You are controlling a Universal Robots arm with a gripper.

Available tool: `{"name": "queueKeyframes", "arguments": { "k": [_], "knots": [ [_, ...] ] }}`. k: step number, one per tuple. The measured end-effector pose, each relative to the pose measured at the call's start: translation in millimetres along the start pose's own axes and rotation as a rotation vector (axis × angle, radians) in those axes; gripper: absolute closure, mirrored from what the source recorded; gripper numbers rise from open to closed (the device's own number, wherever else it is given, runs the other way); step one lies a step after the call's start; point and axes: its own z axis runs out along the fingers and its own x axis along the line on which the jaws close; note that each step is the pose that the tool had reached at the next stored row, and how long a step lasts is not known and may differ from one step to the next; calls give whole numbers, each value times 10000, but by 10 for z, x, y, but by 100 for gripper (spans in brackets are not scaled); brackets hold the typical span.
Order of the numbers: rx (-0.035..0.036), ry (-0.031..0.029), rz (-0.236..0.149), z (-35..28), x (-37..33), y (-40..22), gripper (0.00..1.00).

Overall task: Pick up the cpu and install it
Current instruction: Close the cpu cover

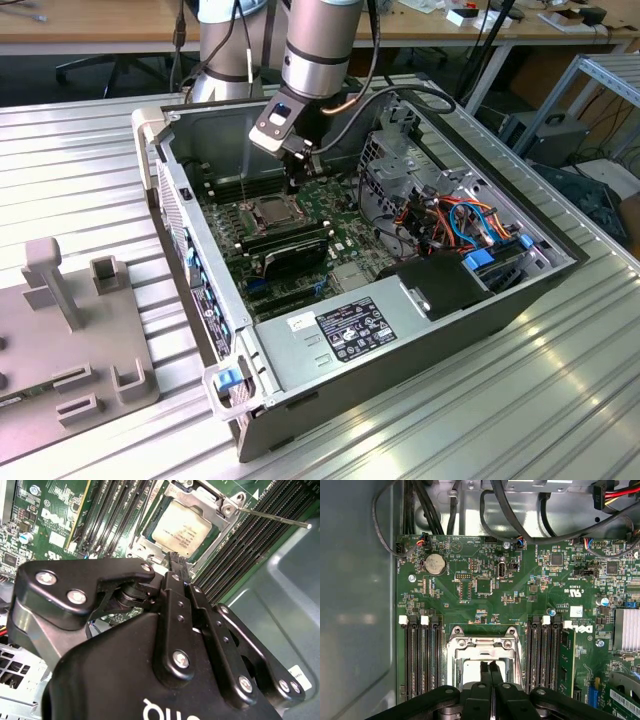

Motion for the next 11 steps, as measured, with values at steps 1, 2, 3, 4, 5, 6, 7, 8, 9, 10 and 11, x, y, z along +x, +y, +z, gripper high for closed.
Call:
{"name": "queueKeyframes", "arguments": {
  "k": [1,2,3,4,5,6,7,8,9,10,11],
  "knots": [
    [0,1,3,0,0,-6,89],
    [-1,1,0,3,0,-23,89],
    [-1,0,1,5,0,-32,89],
    [-1,0,-1,9,0,-49,89],
    [-3,-1,0,14,1,-87,89],
    [-9,0,1,21,1,-138,89],
    [-18,0,0,31,2,-197,89],
    [-22,0,1,38,2,-229,89],
    [-24,1,1,47,3,-262,89],
    [-25,2,1,68,4,-310,89],
    [-25,0,1,83,4,-335,89]
  ]
}}
